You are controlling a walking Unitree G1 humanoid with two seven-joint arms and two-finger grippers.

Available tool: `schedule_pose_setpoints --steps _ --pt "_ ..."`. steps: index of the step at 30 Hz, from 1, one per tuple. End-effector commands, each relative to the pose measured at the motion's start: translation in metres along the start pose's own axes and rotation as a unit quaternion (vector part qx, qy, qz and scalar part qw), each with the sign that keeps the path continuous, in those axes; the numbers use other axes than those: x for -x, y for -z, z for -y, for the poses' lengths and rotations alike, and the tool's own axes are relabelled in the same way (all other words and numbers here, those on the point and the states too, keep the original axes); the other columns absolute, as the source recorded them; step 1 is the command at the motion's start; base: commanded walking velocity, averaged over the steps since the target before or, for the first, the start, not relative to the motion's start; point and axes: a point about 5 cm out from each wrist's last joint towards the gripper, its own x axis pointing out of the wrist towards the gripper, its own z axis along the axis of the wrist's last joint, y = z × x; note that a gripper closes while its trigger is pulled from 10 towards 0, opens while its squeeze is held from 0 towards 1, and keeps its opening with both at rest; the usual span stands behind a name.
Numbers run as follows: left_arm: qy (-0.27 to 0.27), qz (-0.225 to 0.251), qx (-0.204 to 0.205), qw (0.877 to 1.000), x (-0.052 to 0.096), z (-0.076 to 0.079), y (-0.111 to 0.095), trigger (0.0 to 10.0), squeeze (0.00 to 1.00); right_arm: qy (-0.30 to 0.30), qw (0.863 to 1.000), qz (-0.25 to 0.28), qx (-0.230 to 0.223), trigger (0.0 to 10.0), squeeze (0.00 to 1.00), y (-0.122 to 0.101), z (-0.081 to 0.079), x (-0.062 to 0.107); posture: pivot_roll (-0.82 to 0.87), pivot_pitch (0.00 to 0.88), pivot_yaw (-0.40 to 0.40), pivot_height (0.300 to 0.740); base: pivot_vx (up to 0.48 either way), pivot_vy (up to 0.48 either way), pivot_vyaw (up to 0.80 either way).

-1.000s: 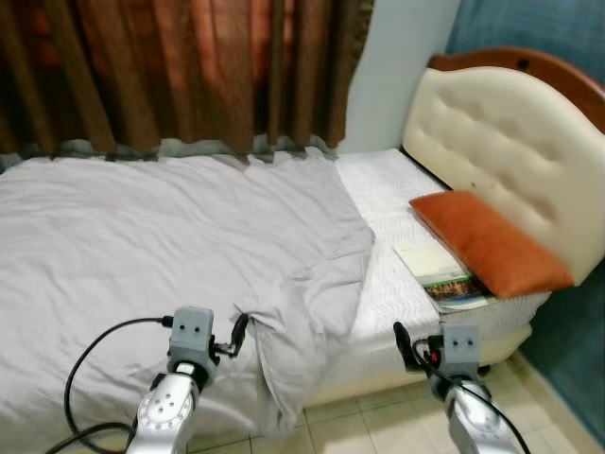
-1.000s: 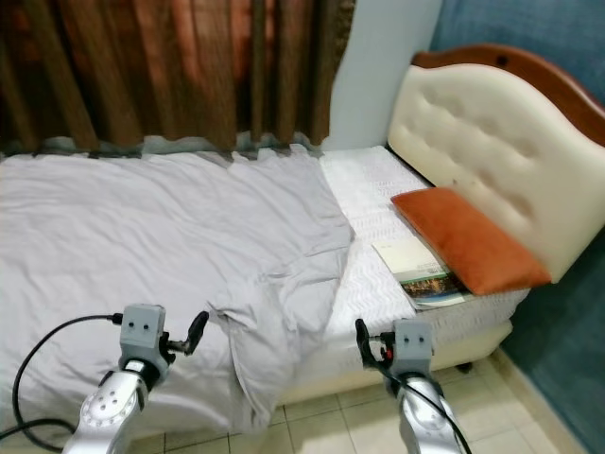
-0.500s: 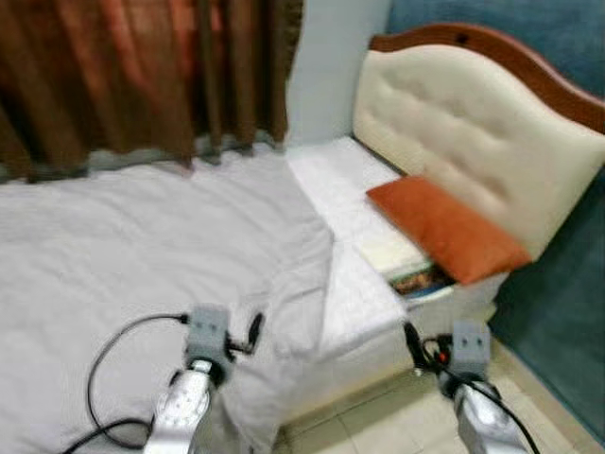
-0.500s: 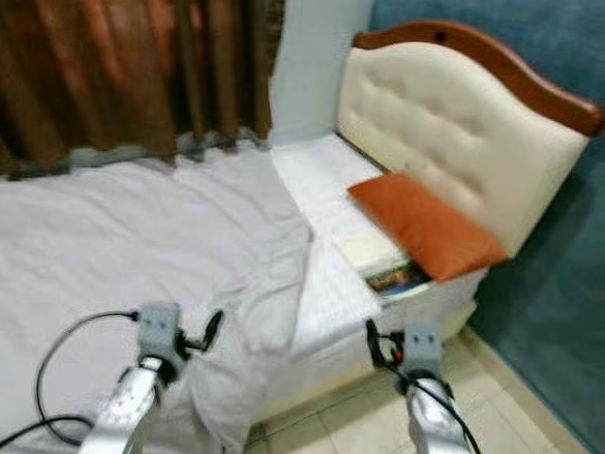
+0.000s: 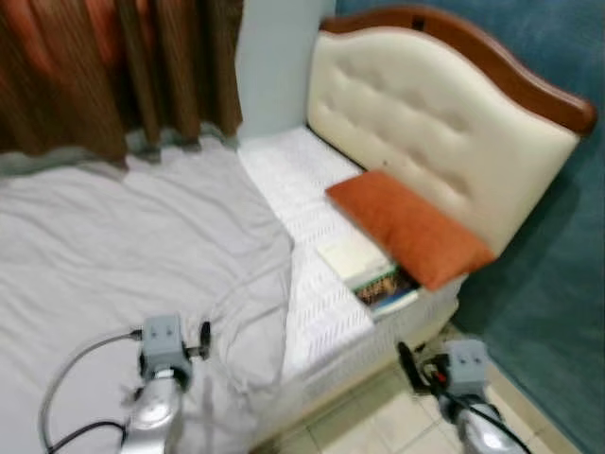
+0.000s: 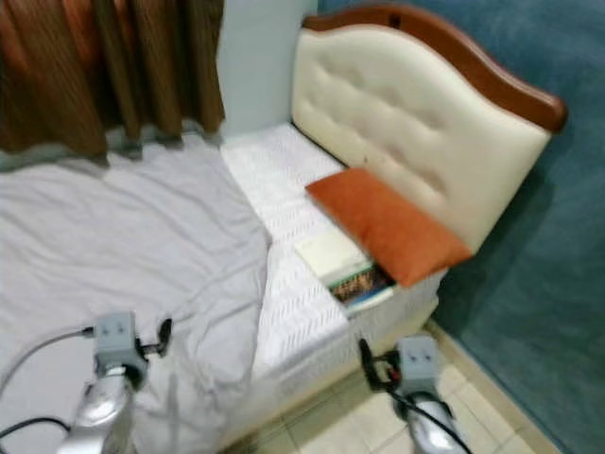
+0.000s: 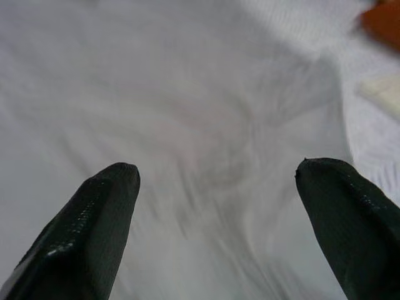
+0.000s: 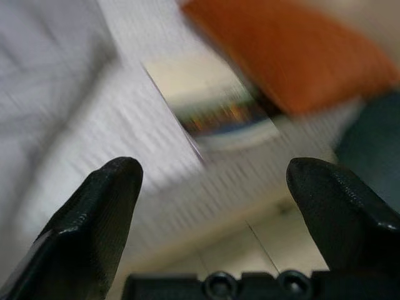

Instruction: Clean up the room

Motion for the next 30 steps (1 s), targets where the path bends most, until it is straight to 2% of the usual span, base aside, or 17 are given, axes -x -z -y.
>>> schedule_pose_setpoints --steps 1,2,4,5,8,9,10,13,14,15,19,21,23,24,27,29,30 --pt "-0.030 -0.016 -0.001 0.999 -0.001 -0.011 0.006 10.0 0.00 -0.018 1.000 0.014 -0.004 10.0 0.00 -0.009 -0.005 0.000 -0.02 0.213 -0.147 0.740 0.000 0.000 0.00" --pt "-0.051 -0.033 -0.003 0.998 -0.007 -0.020 0.011 10.0 0.00 -0.047 0.999 -0.001 0.010 10.0 0.00 -0.006 -0.008 0.011 -0.06 0.289 -0.182 0.740 0.000 0.000 0.00" --pt "-0.069 -0.040 -0.007 0.997 -0.013 -0.026 0.010 10.0 0.00 -0.064 0.998 -0.017 0.019 10.0 0.00 -0.003 -0.007 0.025 -0.11 0.349 -0.204 0.740 0.000 0.000 0.00" --pt "-0.069 -0.040 -0.007 0.997 -0.013 -0.026 0.010 10.0 0.00 -0.064 0.998 -0.017 0.019 10.0 0.00 -0.003 -0.007 0.025 -0.11 0.349 -0.204 0.740 0.000 0.000 0.00" --pt "-0.090 -0.023 -0.016 0.996 -0.019 -0.034 0.000 10.0 0.00 -0.078 0.996 -0.032 0.024 10.0 0.00 -0.006 -0.004 0.046 -0.15 0.413 -0.233 0.740 0.000 0.000 0.00" --pt "-0.101 -0.008 -0.023 0.995 -0.024 -0.040 -0.009 10.0 0.00 -0.086 0.995 -0.042 0.026 10.0 0.00 -0.006 -0.004 0.055 -0.18 0.460 -0.243 0.740 0.000 0.000 0.00" --pt "-0.101 -0.008 -0.023 0.995 -0.024 -0.040 -0.009 10.0 0.00 -0.086 0.995 -0.042 0.026 10.0 0.00 -0.006 -0.004 0.055 -0.18 0.460 -0.243 0.740 0.000 0.000 0.00" --pt "-0.140 0.064 -0.024 0.988 -0.027 -0.059 -0.037 10.0 0.00 -0.086 0.995 -0.047 0.019 10.0 0.00 -0.010 -0.006 0.066 -0.20 0.515 -0.255 0.740 0.000 0.000 0.00" --pt "-0.140 0.064 -0.024 0.988 -0.027 -0.059 -0.037 10.0 0.00 -0.086 0.995 -0.047 0.019 10.0 0.00 -0.010 -0.006 0.066 -0.20 0.515 -0.255 0.740 0.000 0.000 0.00" --pt "-0.155 0.110 -0.024 0.982 -0.026 -0.067 -0.051 10.0 0.00 -0.091 0.994 -0.054 0.017 10.0 0.00 -0.009 -0.011 0.071 -0.19 0.535 -0.247 0.740 0.000 0.000 0.00" --pt "-0.158 0.135 -0.023 0.978 -0.023 -0.077 -0.057 10.0 0.00 -0.098 0.993 -0.059 0.012 10.0 0.00 -0.010 -0.019 0.077 -0.18 0.546 -0.237 0.740 0.000 0.000 0.00" --pt "-0.181 0.119 -0.003 0.976 -0.021 -0.095 -0.053 10.0 0.00 -0.103 0.993 -0.057 0.004 10.0 0.00 -0.011 -0.024 0.080 -0.18 0.559 -0.232 0.740 0.000 0.000 0.00" --pt "-0.230 0.093 0.031 0.968 -0.019 -0.119 -0.047 10.0 0.00 -0.121 0.991 -0.059 -0.024 10.0 0.00 -0.010 -0.032 0.084 -0.18 0.574 -0.231 0.740 0.000 0.000 0.00" --pt "-0.230 0.093 0.031 0.968 -0.019 -0.119 -0.047 10.0 0.00 -0.121 0.991 -0.059 -0.024 10.0 0.00 -0.010 -0.032 0.084 -0.18 0.574 -0.231 0.740 0.000 0.000 0.00" --pt "-0.279 0.068 0.092 0.954 -0.015 -0.140 -0.042 10.0 0.00 -0.152 0.985 -0.069 -0.038 10.0 0.00 -0.010 -0.042 0.088 -0.19 0.586 -0.231 0.740 0.000 0.000 0.00" --pt "-0.297 0.057 0.149 0.941 -0.013 -0.148 -0.036 10.0 0.00 -0.160 0.984 -0.074 -0.039 10.0 0.00 -0.010 -0.045 0.090 -0.19 0.587 -0.228 0.740 0.000 0.000 0.00" --pt "-0.290 0.051 0.195 0.936 -0.013 -0.147 -0.032 10.0 0.00 -0.159 0.984 -0.075 -0.039 10.0 0.00 -0.010 -0.044 0.090 -0.19 0.587 -0.228 0.740 0.000 0.000 0.00"
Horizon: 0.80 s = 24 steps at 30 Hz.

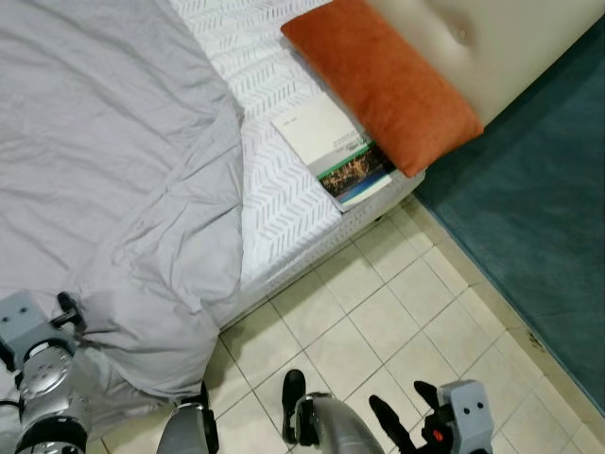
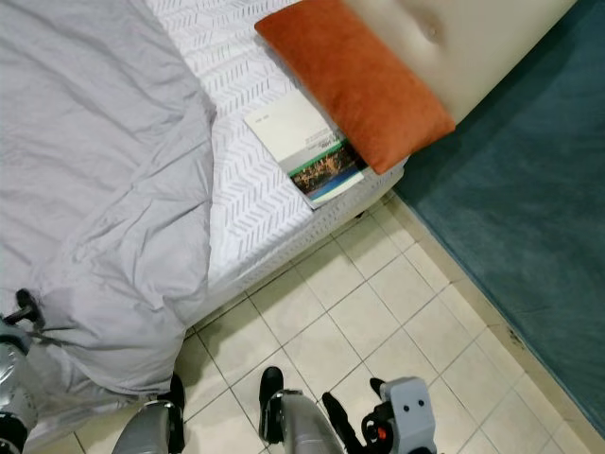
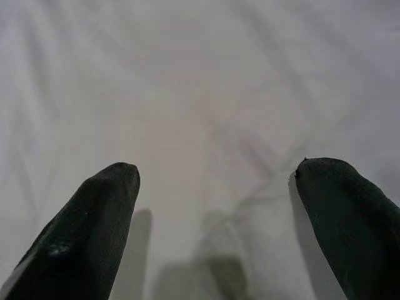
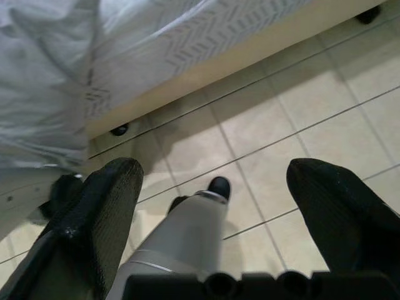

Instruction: Clean up the room

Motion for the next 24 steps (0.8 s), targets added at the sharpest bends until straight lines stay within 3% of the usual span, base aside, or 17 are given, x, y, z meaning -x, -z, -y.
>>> schedule_pose_setpoints --steps 1,3,6,10,11,12,19,21,22,23,24 --pt "-0.019 -0.065 0.057 0.996 0.007 -0.012 0.026 10.0 0.00 0.005 1.000 -0.025 -0.012 10.0 0.00 0.010 0.002 0.009 -0.19 0.587 -0.228 0.740 0.000 0.000 0.00" --pt "0.022 -0.106 0.139 0.984 0.011 0.001 0.038 10.0 0.00 0.009 1.000 -0.027 -0.012 10.0 0.00 0.010 0.003 0.010 -0.19 0.583 -0.231 0.740 0.000 0.000 0.00" --pt "0.067 -0.136 0.195 0.969 0.016 0.018 0.047 10.0 0.00 0.010 0.999 -0.028 -0.013 10.0 0.00 0.010 0.003 0.011 -0.19 0.583 -0.233 0.740 0.000 0.000 0.00" --pt "0.125 -0.107 0.209 0.964 0.012 0.043 0.030 10.0 0.00 0.007 1.000 -0.028 -0.009 10.0 0.00 0.008 0.000 0.014 -0.22 0.589 -0.238 0.740 0.000 0.000 0.00" --pt "0.125 -0.107 0.209 0.964 0.012 0.043 0.030 10.0 0.00 0.007 1.000 -0.028 -0.009 10.0 0.00 0.008 0.000 0.014 -0.22 0.589 -0.238 0.740 0.000 0.000 0.00" --pt "0.152 -0.087 0.215 0.961 0.009 0.055 0.019 10.0 0.00 0.008 0.999 -0.031 -0.008 10.0 0.00 0.010 -0.001 0.017 -0.22 0.594 -0.236 0.740 0.000 0.000 0.00" --pt "0.178 -0.068 0.270 0.944 0.007 0.067 0.008 10.0 0.00 0.005 0.999 -0.035 -0.014 10.0 0.00 0.012 -0.005 0.023 -0.24 0.599 -0.233 0.740 0.000 0.000 0.00" --pt "0.177 -0.085 0.329 0.924 0.009 0.072 0.010 10.0 0.00 -0.068 0.996 -0.034 -0.043 10.0 0.00 0.010 -0.023 0.021 -0.23 0.597 -0.225 0.740 0.000 0.000 0.00" --pt "0.177 -0.085 0.329 0.924 0.009 0.072 0.010 10.0 0.00 -0.068 0.996 -0.034 -0.043 10.0 0.00 0.010 -0.023 0.021 -0.23 0.597 -0.225 0.740 0.000 0.000 0.00" --pt "0.180 -0.101 0.356 0.911 0.011 0.077 0.014 10.0 0.00 -0.115 0.991 -0.039 -0.055 10.0 0.00 0.010 -0.035 0.020 -0.23 0.595 -0.224 0.740 0.000 0.000 0.00" --pt "0.187 -0.111 0.366 0.905 0.013 0.081 0.016 10.0 0.00 -0.118 0.991 -0.041 -0.055 10.0 0.00 0.010 -0.037 0.019 -0.23 0.595 -0.224 0.740 0.000 0.000 0.00"
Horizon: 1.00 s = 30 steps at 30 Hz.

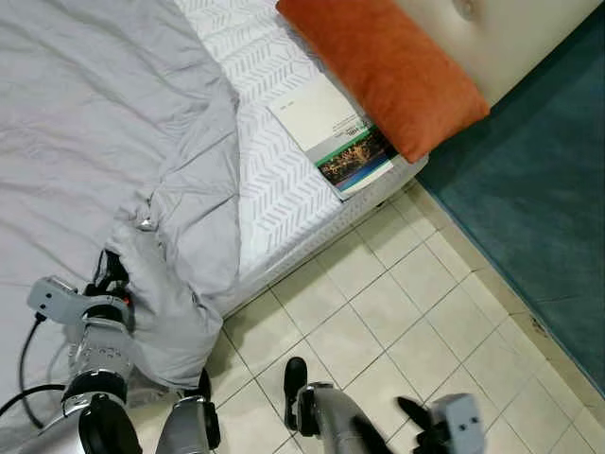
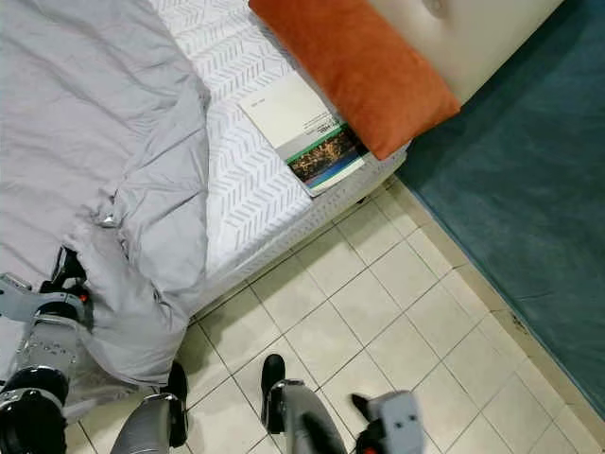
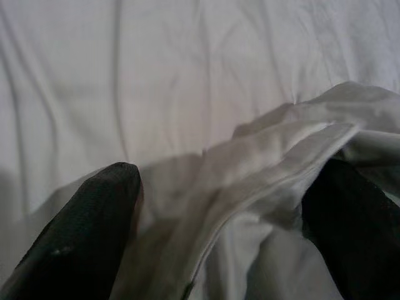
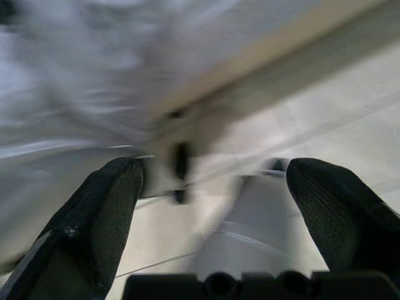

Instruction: Clean up the room

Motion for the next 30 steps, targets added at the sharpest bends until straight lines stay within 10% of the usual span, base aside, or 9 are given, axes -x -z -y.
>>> schedule_pose_setpoints --steps 1,10,16,17,18,30 --pt "-0.014 -0.033 0.029 0.999 0.007 -0.009 0.017 10.0 0.00 -0.015 0.999 -0.028 -0.020 10.0 0.00 0.011 -0.005 0.005 -0.23 0.595 -0.224 0.740 0.000 0.000 0.00" --pt "0.010 -0.101 0.012 0.995 0.011 0.002 0.047 10.0 0.00 -0.022 0.999 -0.025 -0.014 10.0 0.00 0.010 -0.005 -0.002 -0.22 0.584 -0.217 0.740 0.000 0.000 0.00" --pt "0.027 -0.141 -0.024 0.989 0.013 0.010 0.061 10.0 0.00 -0.138 0.989 -0.045 0.009 10.0 0.00 0.012 -0.030 -0.004 -0.21 0.580 -0.209 0.740 0.000 0.000 0.00" --pt "0.028 -0.144 -0.033 0.989 0.013 0.010 0.063 2.4 0.00 -0.146 0.988 -0.051 0.018 10.0 0.00 0.013 -0.031 -0.003 -0.21 0.580 -0.209 0.740 0.000 0.000 0.00" --pt "0.029 -0.147 -0.042 0.988 0.013 0.011 0.064 0.0 0.00 -0.152 0.986 -0.057 0.026 10.0 0.00 0.015 -0.032 -0.002 -0.21 0.581 -0.208 0.740 0.000 0.000 0.00" --pt "0.103 -0.162 -0.171 0.966 0.009 0.036 0.069 0.0 0.00 -0.145 0.986 -0.075 0.026 10.0 0.00 0.025 -0.031 0.001 -0.21 0.585 -0.201 0.740 0.000 0.000 0.00"
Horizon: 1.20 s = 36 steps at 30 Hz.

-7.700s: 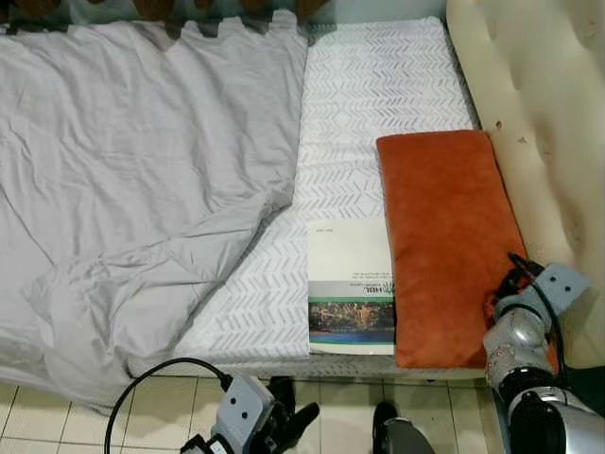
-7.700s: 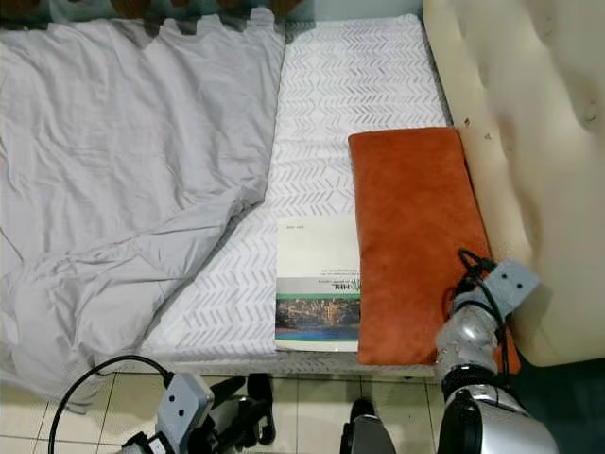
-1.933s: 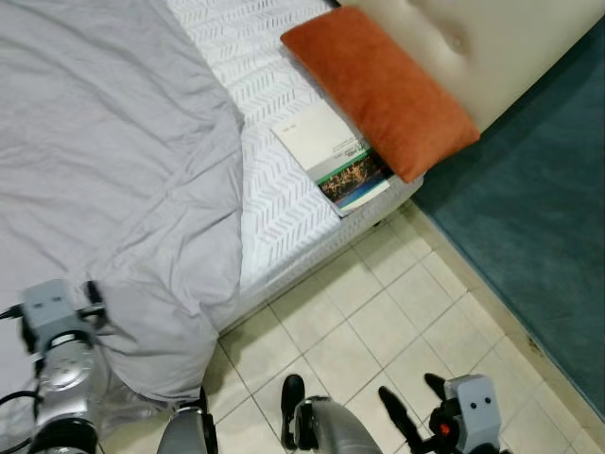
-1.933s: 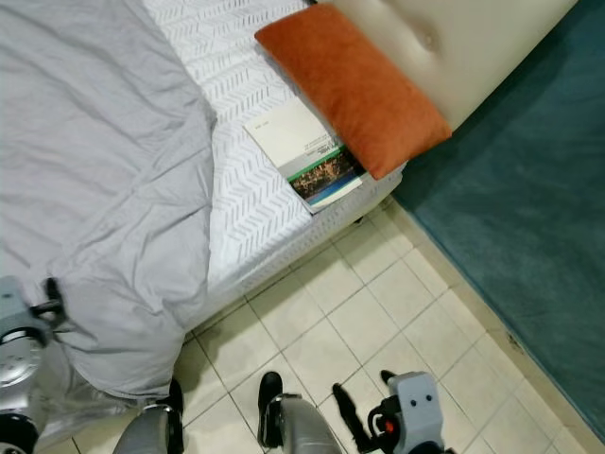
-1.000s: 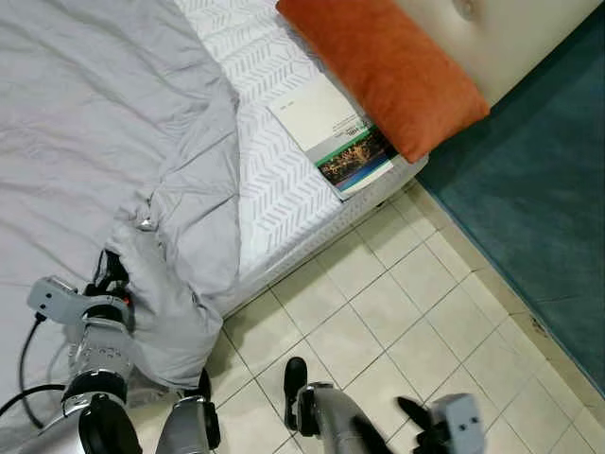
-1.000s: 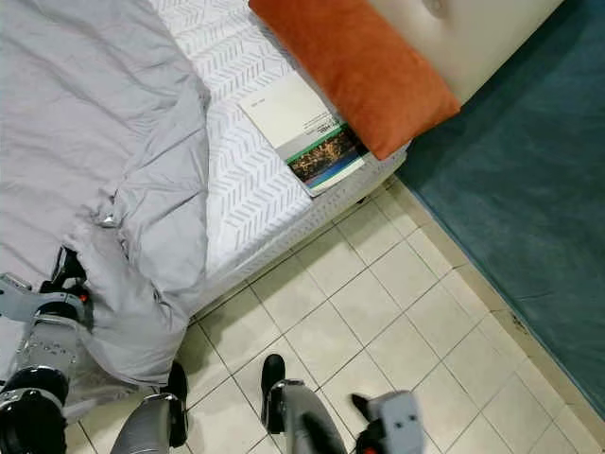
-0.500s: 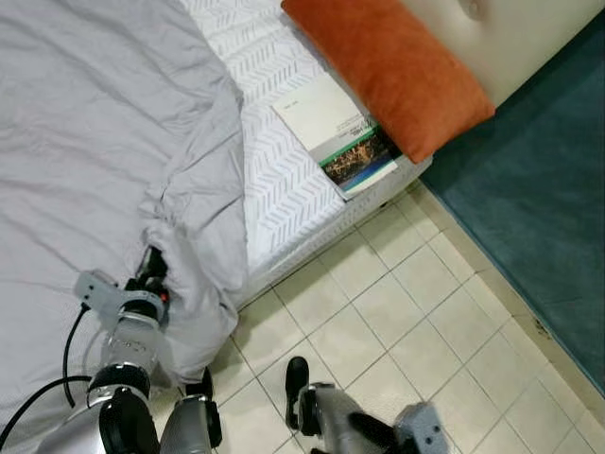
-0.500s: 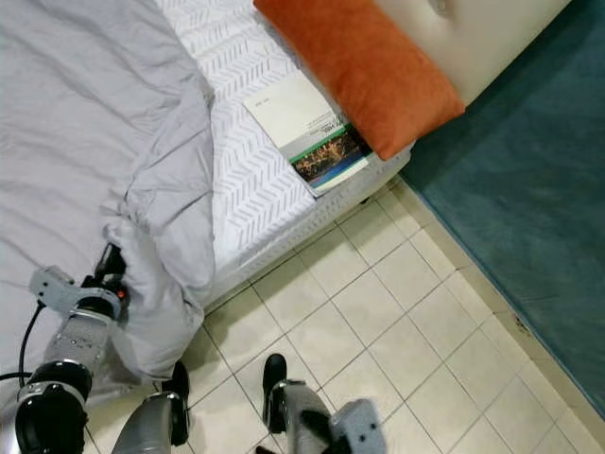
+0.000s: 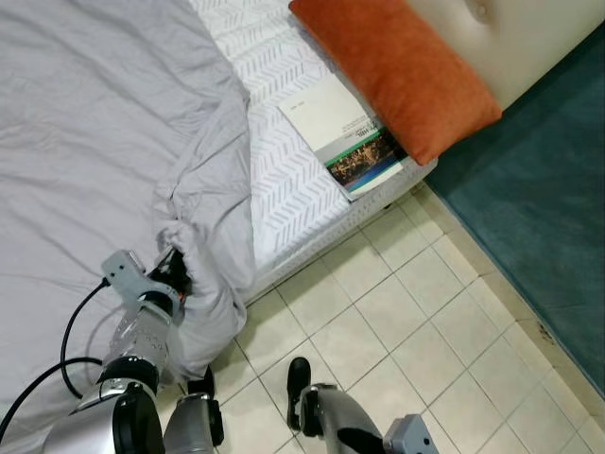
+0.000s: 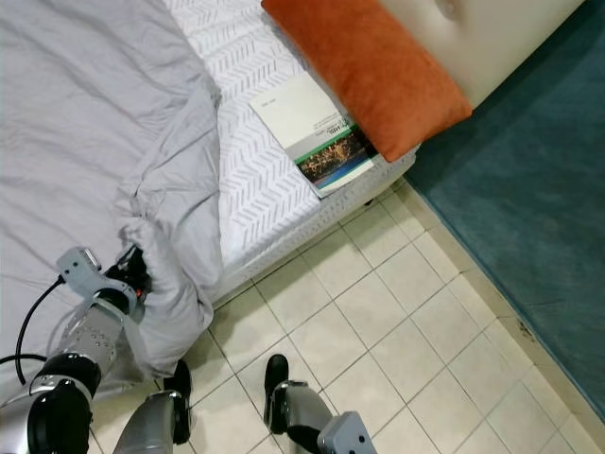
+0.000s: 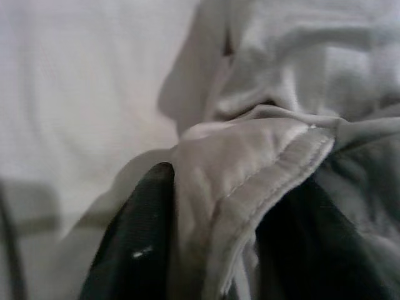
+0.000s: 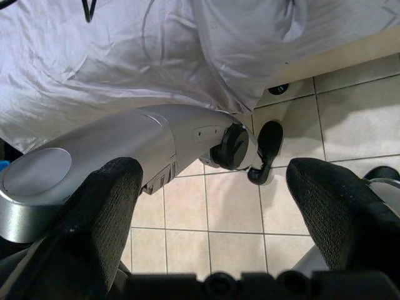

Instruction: Clean up the room

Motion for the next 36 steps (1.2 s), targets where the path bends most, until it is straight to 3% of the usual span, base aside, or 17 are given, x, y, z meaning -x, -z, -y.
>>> schedule_pose_setpoints --steps 1,4,6,11,12,13,14,15,16,17,18,22,29,36 --pt "0.036 -0.039 -0.037 0.998 0.003 0.009 0.020 0.0 0.00 0.007 0.999 -0.026 -0.018 10.0 0.00 0.015 -0.003 0.003 -0.22 0.580 -0.189 0.740 0.000 0.000 0.00" --pt "0.055 -0.048 -0.061 0.995 0.003 0.013 0.025 0.0 0.00 0.012 1.000 -0.023 -0.018 10.0 0.00 0.014 -0.003 0.002 -0.22 0.577 -0.182 0.740 0.000 0.000 0.00" --pt "0.084 -0.062 -0.098 0.990 0.005 0.021 0.034 0.0 0.00 0.019 0.999 -0.019 -0.018 10.0 0.00 0.014 -0.002 0.002 -0.21 0.574 -0.172 0.740 0.000 0.000 0.00" --pt "0.147 -0.062 -0.131 0.979 0.006 0.041 0.043 0.0 0.00 0.026 0.999 -0.018 -0.022 10.0 0.00 0.015 -0.002 0.002 -0.21 0.570 -0.160 0.740 0.000 0.000 0.00" --pt "0.185 -0.085 -0.187 0.961 0.008 0.054 0.057 0.0 0.00 0.029 0.999 -0.017 -0.024 10.0 0.00 0.016 -0.003 0.002 -0.20 0.565 -0.151 0.740 0.000 0.000 0.00" --pt "0.185 -0.085 -0.187 0.961 0.008 0.054 0.057 0.0 0.00 0.029 0.999 -0.017 -0.024 10.0 0.00 0.016 -0.003 0.002 -0.20 0.565 -0.151 0.740 0.000 0.000 0.00" --pt "0.199 -0.096 -0.208 0.953 0.009 0.059 0.063 0.0 0.00 0.031 0.999 -0.016 -0.024 10.0 0.00 0.016 -0.003 0.002 -0.20 0.565 -0.151 0.740 0.000 0.000 0.00" --pt "0.213 -0.126 -0.234 0.940 0.014 0.070 0.082 0.0 0.00 0.034 0.999 -0.017 -0.024 10.0 0.00 0.017 -0.003 0.003 -0.20 0.557 -0.143 0.740 0.000 0.000 0.00" --pt "0.216 -0.132 -0.249 0.935 0.015 0.074 0.088 3.8 0.00 0.035 0.999 -0.017 -0.025 10.0 0.00 0.018 -0.003 0.003 -0.21 0.554 -0.141 0.740 0.000 0.000 0.00" --pt "0.216 -0.132 -0.249 0.935 0.015 0.074 0.088 3.8 0.00 0.035 0.999 -0.017 -0.025 10.0 0.00 0.018 -0.003 0.003 -0.21 0.554 -0.141 0.740 0.000 0.000 0.00" --pt "0.213 -0.141 -0.273 0.927 0.016 0.077 0.094 10.0 0.00 0.036 0.999 -0.017 -0.025 10.0 0.00 0.018 -0.003 0.003 -0.21 0.551 -0.138 0.740 0.000 0.000 0.00" --pt "0.227 -0.143 -0.286 0.920 0.020 0.091 0.107 10.0 0.00 0.048 0.998 -0.012 -0.024 10.0 0.00 0.016 0.000 0.003 -0.21 0.535 -0.123 0.740 0.000 -0.113 0.00" --pt "0.240 -0.153 -0.308 0.908 0.024 0.100 0.118 10.0 0.00 0.056 0.998 -0.006 -0.020 10.0 0.00 0.014 0.002 0.003 -0.22 0.522 -0.109 0.740 0.000 -0.438 0.00" --pt "0.273 -0.187 -0.326 0.885 0.037 0.107 0.141 10.0 0.00 0.058 0.998 -0.011 -0.018 10.0 0.00 0.017 0.001 0.007 -0.22 0.508 -0.105 0.740 0.000 -0.434 0.00"
